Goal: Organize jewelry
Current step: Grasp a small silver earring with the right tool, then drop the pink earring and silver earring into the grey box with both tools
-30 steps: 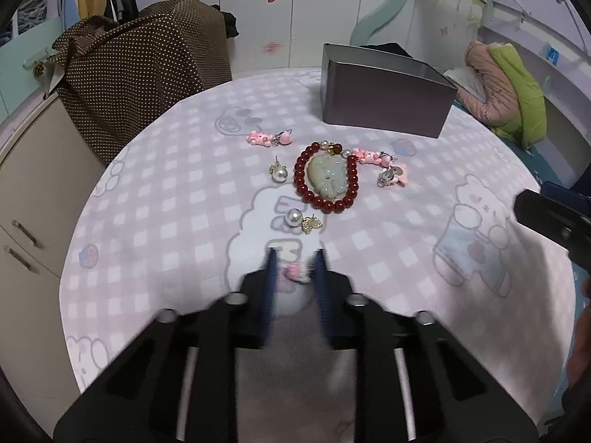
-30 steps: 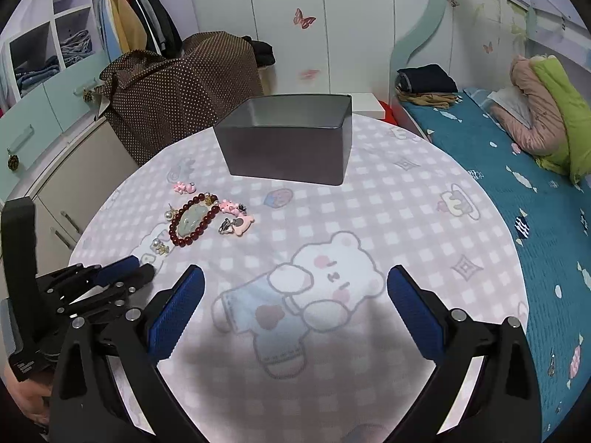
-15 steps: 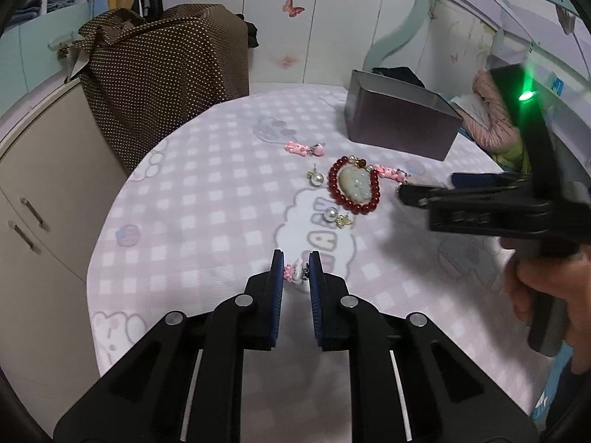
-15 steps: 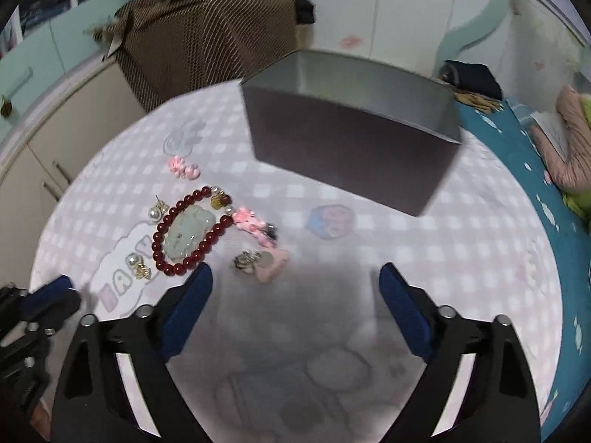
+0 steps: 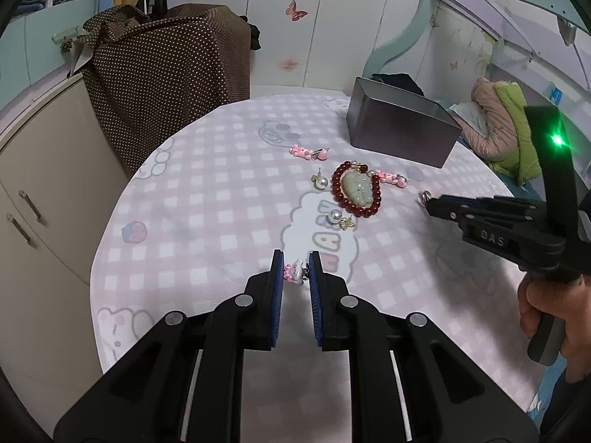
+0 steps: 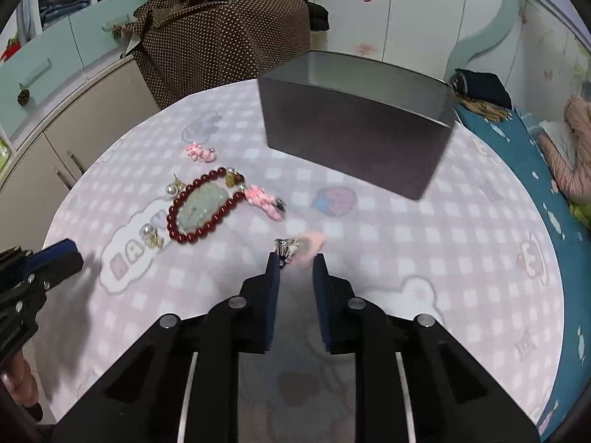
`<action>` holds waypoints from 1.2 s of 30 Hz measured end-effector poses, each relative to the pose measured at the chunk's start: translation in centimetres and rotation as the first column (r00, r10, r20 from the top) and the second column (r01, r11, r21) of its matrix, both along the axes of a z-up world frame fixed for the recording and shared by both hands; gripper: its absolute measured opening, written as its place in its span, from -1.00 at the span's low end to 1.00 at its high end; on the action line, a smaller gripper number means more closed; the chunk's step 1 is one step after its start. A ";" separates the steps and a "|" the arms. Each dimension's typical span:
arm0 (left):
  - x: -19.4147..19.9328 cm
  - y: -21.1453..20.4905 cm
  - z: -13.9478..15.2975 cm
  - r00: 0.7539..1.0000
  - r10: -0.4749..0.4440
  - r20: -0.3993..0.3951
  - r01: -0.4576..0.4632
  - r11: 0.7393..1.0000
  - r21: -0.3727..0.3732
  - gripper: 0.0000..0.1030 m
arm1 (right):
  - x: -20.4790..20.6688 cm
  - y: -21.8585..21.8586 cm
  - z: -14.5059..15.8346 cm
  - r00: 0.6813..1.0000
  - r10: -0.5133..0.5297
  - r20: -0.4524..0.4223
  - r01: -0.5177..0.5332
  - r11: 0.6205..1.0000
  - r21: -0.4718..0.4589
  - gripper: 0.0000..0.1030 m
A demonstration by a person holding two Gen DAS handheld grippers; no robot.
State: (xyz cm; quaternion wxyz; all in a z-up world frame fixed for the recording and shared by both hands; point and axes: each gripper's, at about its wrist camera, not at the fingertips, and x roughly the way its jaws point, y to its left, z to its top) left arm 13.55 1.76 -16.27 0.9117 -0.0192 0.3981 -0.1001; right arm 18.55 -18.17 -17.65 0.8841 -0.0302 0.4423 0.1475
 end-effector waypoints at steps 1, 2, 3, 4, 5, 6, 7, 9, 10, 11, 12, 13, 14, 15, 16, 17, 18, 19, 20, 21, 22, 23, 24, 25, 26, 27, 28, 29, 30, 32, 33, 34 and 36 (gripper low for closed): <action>0.0 -0.1 0.0 1.000 -0.002 0.000 0.002 1.000 -0.001 -0.73 | -0.3 -0.3 -0.1 1.000 0.002 -0.003 -0.002 1.000 0.005 -0.68; 0.1 -0.2 0.0 1.000 -0.003 0.000 0.003 1.000 -0.001 -0.73 | -0.5 -0.4 -0.1 1.000 0.004 -0.002 -0.004 1.000 0.003 -0.68; 0.1 -0.3 0.0 1.000 -0.004 0.000 0.004 1.000 -0.003 -0.73 | -0.5 -0.5 -0.1 1.000 0.005 -0.001 -0.005 1.000 0.002 -0.67; 0.1 -0.4 0.1 1.000 -0.005 0.000 0.005 1.000 -0.003 -0.73 | -0.6 -0.6 -0.1 1.000 0.008 -0.001 -0.008 1.000 0.005 -0.67; 0.2 -0.5 0.0 1.000 -0.005 0.000 0.005 1.000 -0.003 -0.73 | -0.7 -0.7 -0.1 1.000 0.011 -0.002 -0.011 1.000 0.007 -0.67; 0.1 -0.7 0.1 1.000 -0.008 0.001 0.008 1.000 -0.002 -0.73 | -0.6 -0.8 -0.1 1.000 0.010 -0.001 -0.010 1.000 0.007 -0.67; 0.1 -0.7 0.1 1.000 -0.009 0.002 0.009 1.000 -0.002 -0.73 | -0.4 -0.6 0.1 1.000 0.008 0.003 -0.008 1.000 0.006 -0.66; 0.1 -0.9 0.1 1.000 -0.012 0.002 0.012 1.000 0.001 -0.73 | -0.1 -0.6 0.2 1.000 0.010 0.006 -0.010 1.000 0.004 -0.66; 0.2 -1.0 0.1 1.000 -0.012 0.002 0.012 1.000 0.002 -0.73 | 0.2 -0.3 0.2 1.000 0.017 0.005 -0.017 1.000 0.012 -0.66; 0.2 -1.0 0.1 1.000 -0.012 0.002 0.012 1.000 0.001 -0.73 | 0.5 0.0 0.1 1.000 0.021 -0.002 -0.021 1.000 0.024 -0.63; 0.2 -0.9 0.1 1.000 -0.011 0.001 0.011 1.000 0.000 -0.73 | 0.7 0.1 -0.1 1.000 0.024 -0.011 -0.024 0.999 0.031 -0.61; 0.2 -0.9 0.1 1.000 -0.010 0.001 0.010 1.000 0.000 -0.73 | 1.0 0.4 -0.2 1.000 0.022 -0.012 -0.022 0.999 0.025 -0.60; 0.2 -0.8 0.1 1.000 -0.009 0.001 0.009 1.000 -0.001 -0.73 | 1.1 0.7 -0.2 1.000 0.017 -0.004 -0.017 1.000 0.011 -0.59; 0.2 -0.7 0.2 1.000 -0.008 0.002 0.008 1.000 -0.001 -0.73 | 1.3 1.1 -0.1 1.000 0.013 0.000 -0.013 1.000 -0.009 -0.57; 0.2 -0.7 0.2 1.000 -0.008 0.003 0.008 1.000 -0.001 -0.73 | 1.3 1.4 0.0 1.000 0.017 -0.001 -0.017 1.000 -0.021 -0.62; 0.2 -0.6 0.3 1.000 -0.007 0.004 0.007 1.000 -0.001 -0.73 | 1.2 1.6 -0.1 1.000 0.022 0.001 -0.022 0.999 -0.029 -0.71; 0.1 -0.4 0.3 1.000 -0.005 0.006 0.005 1.000 -0.002 -0.73 | 0.9 1.9 0.0 0.999 0.035 0.009 -0.034 0.998 -0.044 -0.72; 0.1 -0.3 0.3 1.000 -0.003 0.007 0.003 1.000 -0.002 -0.73 | 0.7 1.9 0.0 0.999 0.041 0.014 -0.040 0.998 -0.050 -0.72; 0.1 -0.2 0.4 1.000 0.000 0.009 0.000 1.000 -0.004 -0.73 | 0.5 1.8 0.0 0.999 0.043 0.015 -0.042 0.998 -0.045 -0.72; 0.1 0.0 0.5 1.000 0.005 0.010 -0.005 1.000 -0.006 -0.73 | 0.3 1.4 0.0 0.999 0.040 0.012 -0.040 0.999 -0.030 -0.72; 0.1 0.2 0.5 1.000 0.006 0.011 -0.006 1.000 -0.008 -0.73 | 0.1 1.0 0.1 0.999 0.036 0.010 -0.035 0.999 -0.019 -0.73; 0.1 0.3 0.6 1.000 0.009 0.013 -0.009 1.000 -0.009 -0.73 | -0.1 0.7 0.2 0.999 0.036 0.010 -0.036 0.999 -0.011 -0.73; 0.1 0.4 0.7 1.000 0.009 0.014 -0.009 1.000 -0.009 -0.73 | -0.4 0.3 0.3 0.999 0.039 0.013 -0.040 0.999 0.004 -0.73; 0.1 0.5 0.8 1.000 0.009 0.016 -0.009 1.000 -0.011 -0.73 | -0.6 -0.1 0.6 0.999 0.041 0.015 -0.042 0.999 0.022 -0.73; 0.1 0.6 0.9 1.000 0.009 0.017 -0.008 1.000 -0.014 -0.73 | -0.8 -0.3 0.7 0.999 0.043 0.016 -0.043 0.999 0.033 -0.73; 0.1 0.6 1.0 1.000 0.007 0.019 -0.007 1.000 -0.019 -0.73 | -1.0 -0.7 1.1 0.999 0.047 0.019 -0.048 0.998 0.049 -0.73; 0.2 0.7 1.1 1.000 0.006 0.019 -0.006 1.000 -0.023 -0.73 | -1.3 -1.1 1.6 0.998 0.053 0.024 -0.054 0.996 0.067 -0.73; 0.3 0.7 1.2 1.000 0.002 0.019 -0.002 0.999 -0.032 -0.73 | -1.4 -1.2 2.0 0.998 0.055 0.028 -0.057 0.996 0.076 -0.73; 0.4 0.8 1.5 1.000 -0.003 0.019 0.004 0.999 -0.046 -0.73 | -1.6 -1.5 2.6 0.998 0.057 0.034 -0.059 0.994 0.091 -0.73; 0.7 0.8 2.1 1.000 -0.005 0.028 0.006 0.999 -0.051 -0.73 | -1.8 -2.0 3.7 0.997 0.058 0.048 -0.063 0.991 0.122 -0.73; 0.9 0.7 2.5 0.999 -0.007 0.034 0.009 0.999 -0.051 -0.73 | -1.8 -2.3 4.5 0.997 0.059 0.058 -0.066 0.988 0.142 -0.73; 1.0 0.7 2.9 0.999 -0.010 0.042 0.013 0.999 -0.053 -0.73 | -1.8 -2.7 5.3 0.996 0.059 0.068 -0.069 0.985 0.160 -0.73; 1.4 0.5 4.2 0.998 -0.018 0.067 0.021 0.999 -0.044 -0.73 | -1.8 -3.1 6.7 0.994 0.058 0.091 -0.074 0.981 0.178 -0.73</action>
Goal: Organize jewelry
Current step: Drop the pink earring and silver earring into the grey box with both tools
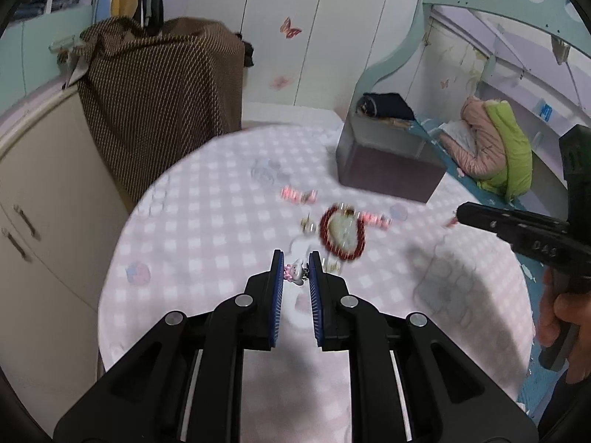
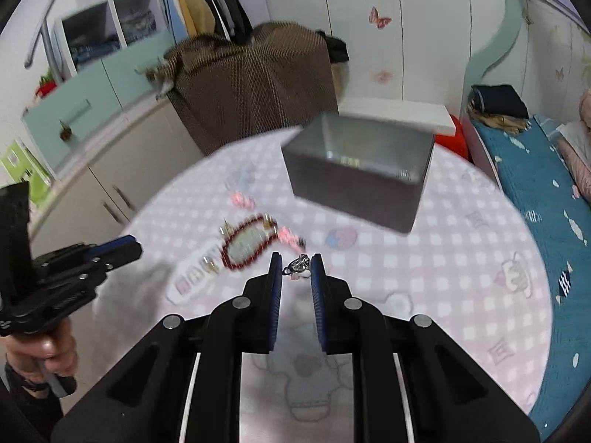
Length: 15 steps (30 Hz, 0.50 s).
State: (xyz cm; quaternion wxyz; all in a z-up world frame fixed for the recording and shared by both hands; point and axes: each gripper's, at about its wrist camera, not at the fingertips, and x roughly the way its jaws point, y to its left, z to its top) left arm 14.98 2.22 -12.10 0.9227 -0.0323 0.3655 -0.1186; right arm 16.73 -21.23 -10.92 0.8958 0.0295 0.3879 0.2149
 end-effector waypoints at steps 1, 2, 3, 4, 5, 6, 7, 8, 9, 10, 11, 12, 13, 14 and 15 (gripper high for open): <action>0.2 -0.2 0.6 1.000 -0.004 0.012 0.004 1.000 0.006 -0.73 | 0.1 -0.2 0.7 1.000 0.000 0.012 0.000 1.000 0.008 -0.73; 0.6 -0.5 1.5 1.000 -0.011 0.029 0.011 1.000 0.012 -0.73 | 0.3 -0.5 1.6 1.000 0.001 0.026 -0.002 1.000 0.022 -0.73; 0.8 -0.8 2.1 0.999 -0.017 0.040 0.016 1.000 0.018 -0.73 | 0.5 -0.7 2.2 0.999 0.001 0.034 -0.002 1.000 0.031 -0.73; 1.3 -1.2 2.9 0.998 -0.025 0.055 0.024 0.999 0.025 -0.73 | 0.8 -0.9 3.1 0.999 -0.001 0.049 -0.001 0.999 0.036 -0.73; 1.7 -1.6 3.6 0.997 -0.034 0.070 0.032 0.999 0.033 -0.73 | 1.1 -1.0 3.7 0.998 -0.004 0.061 0.002 0.999 0.034 -0.73; 2.5 -2.2 4.5 0.995 -0.044 0.086 0.040 0.998 0.038 -0.73 | 1.6 -1.2 4.8 0.997 -0.009 0.079 0.006 1.000 0.031 -0.73; 3.1 -2.6 5.3 0.994 -0.052 0.096 0.048 0.998 0.039 -0.73 | 1.9 -1.3 5.4 0.996 -0.010 0.087 0.007 0.999 0.032 -0.73; 3.8 -3.0 6.0 0.993 -0.062 0.103 0.059 0.998 0.035 -0.73 | 2.5 -1.4 6.3 0.995 -0.010 0.098 0.007 0.999 0.036 -0.73; 4.8 -3.7 6.9 0.991 -0.077 0.109 0.075 0.997 0.029 -0.73 | 3.0 -1.5 7.1 0.994 -0.011 0.108 0.007 0.999 0.037 -0.73; 5.7 -4.3 7.6 0.989 -0.093 0.112 0.090 0.996 0.025 -0.73 | 3.7 -1.7 7.8 0.993 -0.013 0.116 0.009 0.999 0.035 -0.73; 6.4 -4.7 8.2 0.988 -0.104 0.113 0.102 0.995 0.021 -0.73 | 4.0 -1.8 8.2 0.993 -0.014 0.119 0.010 0.999 0.033 -0.73; 7.6 -5.4 9.0 0.986 -0.119 0.114 0.118 0.993 0.013 -0.73 | 4.7 -1.9 8.7 0.992 -0.017 0.123 0.013 0.999 0.031 -0.73; 8.6 -6.1 9.7 0.985 -0.130 0.114 0.129 0.992 0.011 -0.73 | 5.2 -1.9 9.0 0.992 -0.017 0.122 0.014 0.999 0.029 -0.73; 9.4 -6.6 10.1 0.984 -0.139 0.114 0.139 0.990 0.009 -0.73 | 6.1 -1.9 9.4 0.993 -0.019 0.118 0.016 1.000 0.023 -0.73; 10.6 -7.4 10.8 0.982 -0.154 0.111 0.154 0.988 0.005 -0.73 | 6.7 -1.9 9.5 0.993 -0.021 0.116 0.019 1.000 0.017 -0.72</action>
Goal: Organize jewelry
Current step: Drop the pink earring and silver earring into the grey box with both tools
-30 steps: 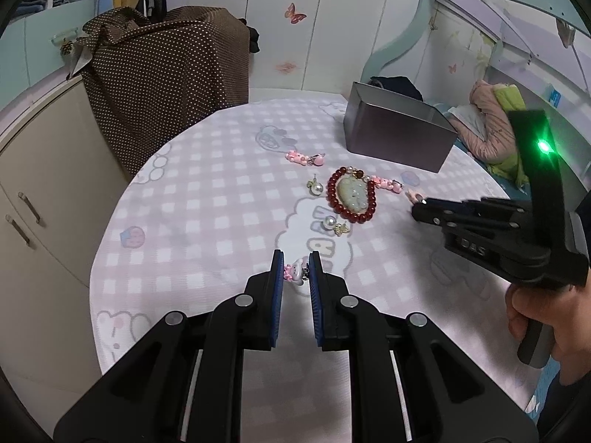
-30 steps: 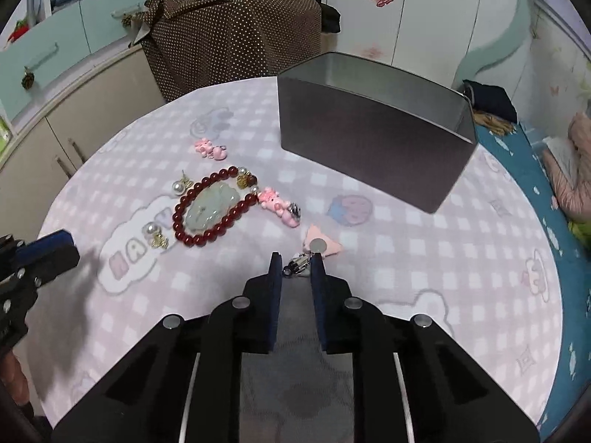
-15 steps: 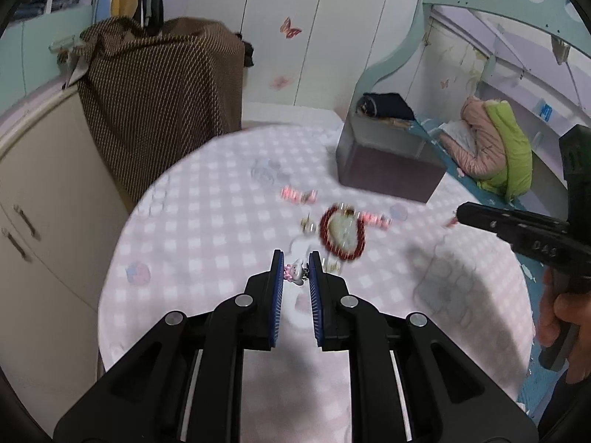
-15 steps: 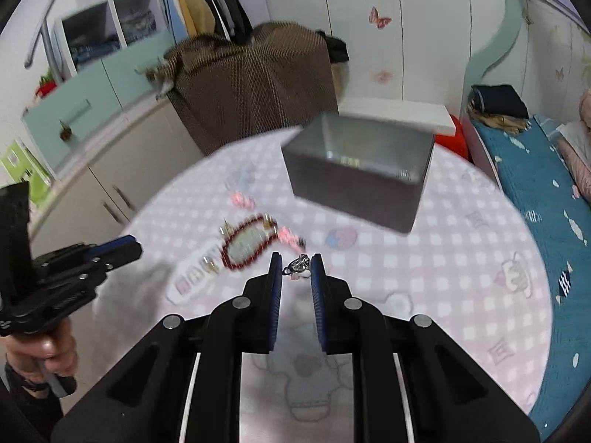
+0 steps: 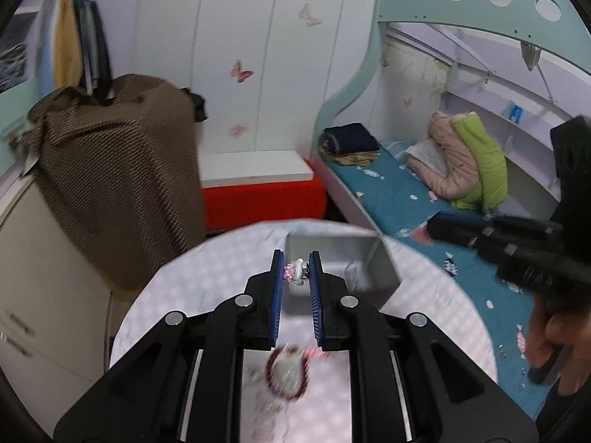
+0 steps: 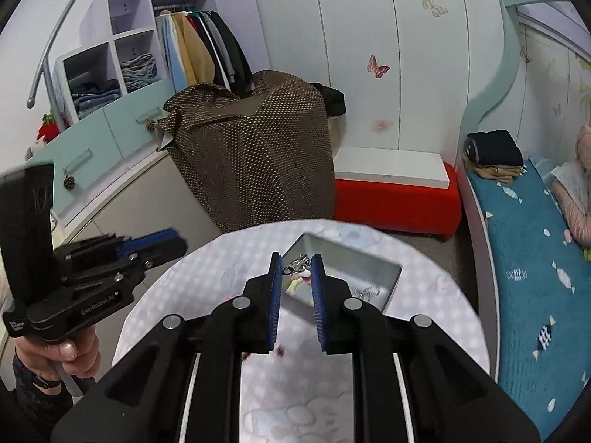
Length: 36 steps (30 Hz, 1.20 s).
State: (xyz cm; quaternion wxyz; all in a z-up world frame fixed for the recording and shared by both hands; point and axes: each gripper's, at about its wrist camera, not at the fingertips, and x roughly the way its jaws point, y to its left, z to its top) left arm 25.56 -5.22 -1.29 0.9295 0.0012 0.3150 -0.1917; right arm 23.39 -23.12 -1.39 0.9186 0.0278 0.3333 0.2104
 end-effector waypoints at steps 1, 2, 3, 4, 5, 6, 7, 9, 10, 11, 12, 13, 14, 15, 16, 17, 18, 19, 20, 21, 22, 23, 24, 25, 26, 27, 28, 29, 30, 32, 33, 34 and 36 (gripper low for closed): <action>0.7 -0.5 0.3 1.000 -0.010 -0.004 0.010 1.000 0.001 -0.73 | 0.6 0.1 0.1 1.000 -0.001 -0.006 0.001 1.000 -0.005 -0.72; 1.5 -1.2 0.6 1.000 -0.025 -0.012 0.025 1.000 0.001 -0.73 | 1.5 0.1 0.1 1.000 -0.004 -0.017 0.003 1.000 -0.010 -0.72; 2.5 -2.1 0.7 0.999 -0.041 -0.024 0.041 0.999 0.001 -0.73 | 2.1 0.1 0.0 1.000 -0.007 -0.027 0.006 1.000 -0.012 -0.72; 3.4 -2.8 0.8 0.998 -0.046 -0.036 0.046 0.999 0.005 -0.73 | 2.7 0.1 -0.2 0.999 -0.008 -0.038 0.007 1.000 -0.012 -0.72; 4.3 -3.5 0.6 0.997 -0.052 -0.048 0.052 0.999 0.008 -0.73 | 3.3 0.1 -0.4 0.999 -0.011 -0.052 0.010 1.000 -0.010 -0.72; 5.1 -3.9 0.4 0.996 -0.056 -0.064 0.057 0.998 0.007 -0.73 | 3.6 0.1 -0.7 0.998 -0.012 -0.063 0.012 1.000 -0.007 -0.72; 5.8 -4.4 0.1 0.995 -0.059 -0.080 0.060 0.998 0.005 -0.73 | 4.2 0.0 -1.0 0.997 -0.012 -0.078 0.012 1.000 -0.001 -0.72; 7.4 -5.1 -0.8 0.991 -0.068 -0.116 0.069 0.998 0.003 -0.73 | 4.9 -0.1 -1.5 0.995 -0.019 -0.098 0.019 1.000 0.002 -0.72; 8.1 -5.3 -1.3 0.989 -0.069 -0.131 0.070 0.998 0.006 -0.73 | 5.1 -0.2 -1.8 0.994 -0.023 -0.109 0.023 1.000 0.003 -0.72; 8.9 -5.6 -1.9 0.986 -0.071 -0.149 0.073 0.997 0.007 -0.73 | 5.6 -0.3 -2.3 0.992 -0.027 -0.125 0.028 1.000 0.007 -0.72; 9.4 -5.6 -2.3 0.984 -0.072 -0.161 0.074 0.997 0.006 -0.73 | 5.8 -0.4 -2.6 0.990 -0.031 -0.135 0.033 0.999 0.008 -0.72; 9.9 -5.6 -2.8 0.982 -0.068 -0.175 0.070 0.998 0.005 -0.73 | 6.2 -0.5 -2.8 0.989 -0.036 -0.144 0.037 0.999 0.005 -0.72; 10.3 -5.6 -3.1 0.980 -0.065 -0.186 0.066 0.998 0.003 -0.73 | 6.6 -0.7 -3.3 0.987 -0.040 -0.159 0.042 0.999 0.005 -0.72; 10.8 -5.6 -3.7 0.977 -0.066 -0.203 0.067 0.998 -0.001 -0.73 | 6.9 -0.7 -3.5 0.985 -0.042 -0.169 0.044 0.999 0.007 -0.72; 11.1 -5.6 -3.9 0.975 -0.067 -0.211 0.068 0.998 0.000 -0.73 | 7.1 -0.9 -3.9 0.983 -0.047 -0.178 0.049 0.999 0.008 -0.71; 11.4 -5.6 -4.3 0.973 -0.064 -0.221 0.067 0.998 0.007 -0.72 | 7.2 -1.1 -4.1 0.981 -0.054 -0.186 0.057 0.998 0.008 -0.70; 11.6 -5.3 -4.5 0.971 -0.063 -0.229 0.066 0.998 0.009 -0.72 | 7.5 -1.4 -4.6 0.978 -0.065 -0.200 0.069 0.998 0.013 -0.68; 11.7 -5.3 -4.8 0.969 -0.059 -0.239 0.062 0.998 0.005 -0.72 | 7.7 -1.6 -4.8 0.975 -0.071 -0.208 0.076 0.997 0.018 -0.67; 11.9 -5.1 -5.1 0.967 -0.054 -0.249 0.056 0.998 0.001 -0.71 | 7.8 -1.8 -5.1 0.974 -0.076 -0.216 0.082 0.996 0.021 -0.67; 12.0 -5.0 -5.2 0.966 -0.052 -0.253 0.054 0.999 0.000 -0.70 | 7.9 -1.9 -5.3 0.972 -0.081 -0.221 0.088 0.996 0.026 -0.67; 12.0 -4.8 -5.3 0.965 -0.052 -0.257 0.055 0.999 0.002 -0.67 | 7.9 -2.0 -5.4 0.971 -0.083 -0.224 0.093 0.995 0.032 -0.66; 11.9 -4.8 -5.3 0.965 -0.051 -0.257 0.055 0.998 0.006 -0.49 | 7.9 -2.1 -5.5 0.970 -0.088 -0.227 0.098 0.995 0.036 -0.65; 11.8 -4.7 -5.3 0.966 -0.045 -0.253 0.050 0.999 0.012 -0.21 | 7.8 -2.3 -5.5 0.969 -0.097 -0.227 0.108 0.994 0.034 -0.60; 11.7 -4.5 -5.2 0.968 -0.038 -0.248 0.043 0.999 0.016 -0.02 | 7.7 -2.4 -5.5 0.969 -0.099 -0.226 0.110 0.993 0.035 -0.50; 11.5 -4.1 -5.0 0.972 -0.026 -0.233 0.029 0.999 0.013 0.41 | 7.5 -2.6 -5.4 0.970 -0.106 -0.221 0.117 0.992 0.040 -0.30; 11.2 -3.9 -4.7 0.976 -0.016 -0.219 0.018 1.000 0.009 0.59 | 7.3 -2.7 -5.3 0.970 -0.115 -0.216 0.127 0.991 0.042 -0.10; 10.9 -3.6 -4.5 0.978 -0.003 -0.207 0.005 1.000 0.010 0.63 | 7.1 -3.0 -5.1 0.970 -0.130 -0.206 0.142 0.989 0.045 0.45; 10.8 -3.4 -4.3 0.979 0.002 -0.202 -0.001 1.000 0.009 0.74 | 7.0 -3.2 -4.9 0.971 -0.143 -0.194 0.155 0.987 0.050 0.75; 10.5 -3.1 -4.1 0.981 0.011 -0.195 -0.009 1.000 0.009 0.76 | 6.6 -3.5 -4.7 0.972 -0.158 -0.175 0.170 0.984 0.056 0.78; 10.0 -2.5 -3.6 0.983 0.032 -0.178 -0.029 0.999 0.015 0.78 | 6.2 -3.9 -4.4 0.972 -0.167 -0.166 0.180 0.981 0.067 0.85; 9.5 -2.2 -3.2 0.986 0.049 -0.161 -0.046 0.999 0.020 0.81 | 5.9 -4.2 -4.2 0.971 -0.174 -0.166 0.188 0.979 0.074 0.85; 9.0 -1.8 -2.8 0.988 0.065 -0.142 -0.062 0.998 0.025 0.81 | 5.7 -4.4 -4.0 0.971 -0.179 -0.161 0.194 0.978 0.082 0.85; 7.9 -1.3 -2.1 0.990 0.089 -0.106 -0.085 0.996 0.038 0.83 | 5.0 -4.9 -3.5 0.971 -0.191 -0.147 0.206 0.974 0.098 0.85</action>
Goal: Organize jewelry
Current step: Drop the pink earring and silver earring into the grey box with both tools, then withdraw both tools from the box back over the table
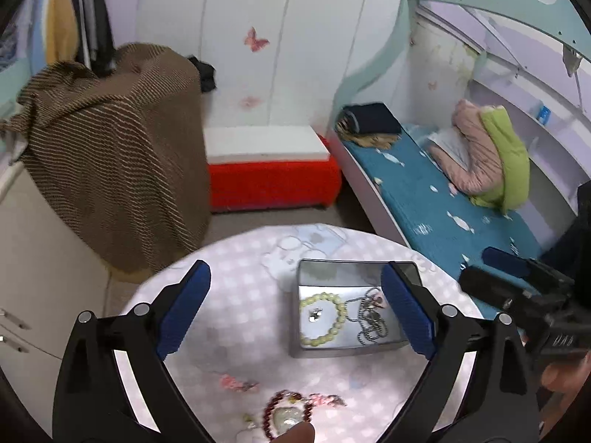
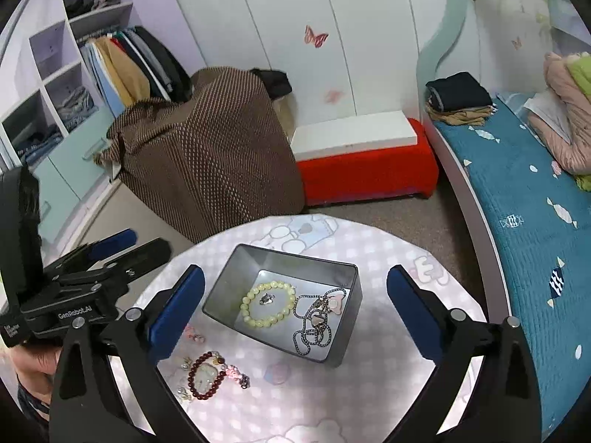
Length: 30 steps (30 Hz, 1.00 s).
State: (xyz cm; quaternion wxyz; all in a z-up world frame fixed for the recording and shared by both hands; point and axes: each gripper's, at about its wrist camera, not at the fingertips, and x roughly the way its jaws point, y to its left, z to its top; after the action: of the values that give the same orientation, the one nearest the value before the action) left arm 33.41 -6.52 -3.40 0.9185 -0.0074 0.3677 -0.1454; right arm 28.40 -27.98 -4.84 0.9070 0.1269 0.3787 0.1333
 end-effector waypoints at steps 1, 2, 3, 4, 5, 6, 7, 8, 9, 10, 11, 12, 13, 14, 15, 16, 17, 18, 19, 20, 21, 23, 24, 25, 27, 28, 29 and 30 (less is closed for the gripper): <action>-0.7 0.3 0.4 1.000 0.012 0.022 -0.012 1.000 0.009 0.84 | -0.3 -0.1 0.3 1.000 -0.004 0.007 0.004 1.000 0.006 0.85; -1.3 0.5 0.7 0.999 0.019 0.036 -0.019 1.000 0.015 0.85 | -0.6 -0.2 0.6 1.000 -0.006 0.016 0.006 1.000 0.010 0.85; -2.1 0.7 1.1 0.998 0.028 0.058 -0.029 0.999 0.026 0.85 | -1.1 -0.3 1.0 0.999 -0.009 0.031 0.008 1.000 0.011 0.85; -2.8 1.0 1.5 0.997 0.034 0.076 -0.036 0.999 0.035 0.85 | -1.6 -0.3 1.3 0.999 -0.010 0.044 0.010 1.000 0.010 0.85; -3.7 1.3 1.9 0.994 0.040 0.098 -0.044 0.998 0.043 0.86 | -2.0 -0.3 1.6 0.999 -0.010 0.053 0.009 1.000 0.011 0.85; -4.3 1.5 2.3 0.993 0.046 0.113 -0.052 0.998 0.047 0.86 | -2.5 -0.3 2.0 0.998 -0.008 0.066 0.007 1.000 0.012 0.85; -5.0 1.8 2.7 0.990 0.054 0.127 -0.061 0.997 0.051 0.87 | -3.0 -0.2 2.4 0.997 -0.007 0.076 0.006 1.000 0.011 0.85; -5.6 2.0 3.0 0.988 0.061 0.141 -0.069 0.996 0.053 0.87 | -3.5 0.0 2.7 0.996 -0.007 0.085 0.006 1.000 0.009 0.85; -6.4 2.3 3.4 0.985 0.066 0.157 -0.075 0.996 0.052 0.88 | -4.2 0.0 3.2 0.995 -0.008 0.100 0.007 1.000 0.008 0.85; -7.1 2.5 3.7 0.983 0.070 0.170 -0.080 0.995 0.053 0.89 | -4.6 0.1 3.4 0.994 -0.008 0.108 0.008 1.000 0.007 0.85; -7.7 2.7 3.9 0.980 0.072 0.185 -0.084 0.995 0.057 0.89 | -5.3 0.2 3.8 0.993 -0.006 0.120 0.005 1.000 0.005 0.85; -8.6 2.9 4.2 0.976 0.076 0.203 -0.091 0.994 0.065 0.90 | -5.7 0.3 4.0 0.991 -0.003 0.131 0.003 1.000 0.001 0.85; -9.2 3.0 4.3 0.974 0.080 0.214 -0.097 0.993 0.071 0.90 | -6.4 0.5 4.3 0.989 0.000 0.146 0.000 1.000 -0.003 0.85; -10.1 3.3 4.4 0.970 0.083 0.228 -0.103 0.992 0.077 0.90 | -7.1 0.7 4.6 0.987 0.001 0.159 0.000 1.000 -0.006 0.85; -10.6 3.5 4.3 0.968 0.086 0.235 -0.107 0.991 0.080 0.90 | -7.8 0.7 4.7 0.986 0.001 0.168 0.000 1.000 -0.006 0.85; -11.1 3.7 4.2 0.967 0.090 0.240 -0.112 0.990 0.082 0.90 | -8.2 0.8 4.8 0.985 0.000 0.173 0.001 1.000 -0.006 0.85; -11.8 4.1 4.0 0.965 0.095 0.245 -0.118 0.990 0.081 0.91 | -8.8 0.9 4.8 0.983 -0.001 0.181 0.003 1.000 -0.007 0.85; -12.3 4.3 3.9 0.964 0.098 0.247 -0.121 0.990 0.077 0.91 | -9.6 1.0 4.8 0.981 -0.004 0.193 0.007 1.000 -0.014 0.85; -12.9 4.6 3.6 0.963 0.103 0.248 -0.124 0.990 0.073 0.90 | -10.2 1.2 4.8 0.980 -0.005 0.201 0.009 1.000 -0.020 0.85; -13.3 4.8 3.4 0.963 0.107 0.249 -0.128 0.989 0.070 0.90 | -10.7 1.3 4.7 0.978 -0.006 0.206 0.011 1.000 -0.023 0.85; -14.0 5.2 3.1 0.962 0.115 0.249 -0.135 0.989 0.067 0.90 | -11.3 1.4 4.4 0.978 -0.007 0.209 0.013 1.000 -0.024 0.85; -14.9 5.7 2.5 0.961 0.122 0.247 -0.142 0.988 0.065 0.90 | -12.4 1.5 3.9 0.977 -0.015 0.212 0.021 0.999 -0.028 0.85; -15.6 6.0 2.0 0.961 0.128 0.246 -0.149 0.986 0.071 0.90 | -12.9 1.5 3.7 0.977 -0.017 0.214 0.025 0.999 -0.033 0.85; -16.0 6.2 1.6 0.960 0.133 0.245 -0.156 0.985 0.076 0.90 | -13.4 1.6 3.5 0.976 -0.019 0.216 0.028 0.999 -0.038 0.85; -16.9 6.6 0.7 0.961 0.142 0.238 -0.163 0.984 0.072 0.90 | -14.3 1.7 3.0 0.976 -0.025 0.216 0.037 0.998 -0.052 0.85; -17.2 6.8 0.3 0.961 0.146 0.234 -0.166 0.984 0.068 0.90 | -14.7 1.7 2.7 0.976 -0.025 0.214 0.038 0.998 -0.056 0.85; -17.6 7.0 -0.3 0.962 0.154 0.226 -0.173 0.983 0.065 0.90 | -15.1 1.8 2.3 0.977 -0.025 0.211 0.038 0.997 -0.062 0.85; -17.8 7.2 -0.6 0.962 0.157 0.222 -0.175 0.982 0.064 0.90 | -15.5 2.1 2.1 0.978 -0.025 0.209 0.039 0.997 -0.066 0.85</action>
State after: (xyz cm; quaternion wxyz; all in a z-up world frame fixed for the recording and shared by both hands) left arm 15.61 0.66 -4.04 0.9615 0.0157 0.2694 -0.0524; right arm 12.90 -25.87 -2.70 0.9476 0.0865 0.2839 0.1180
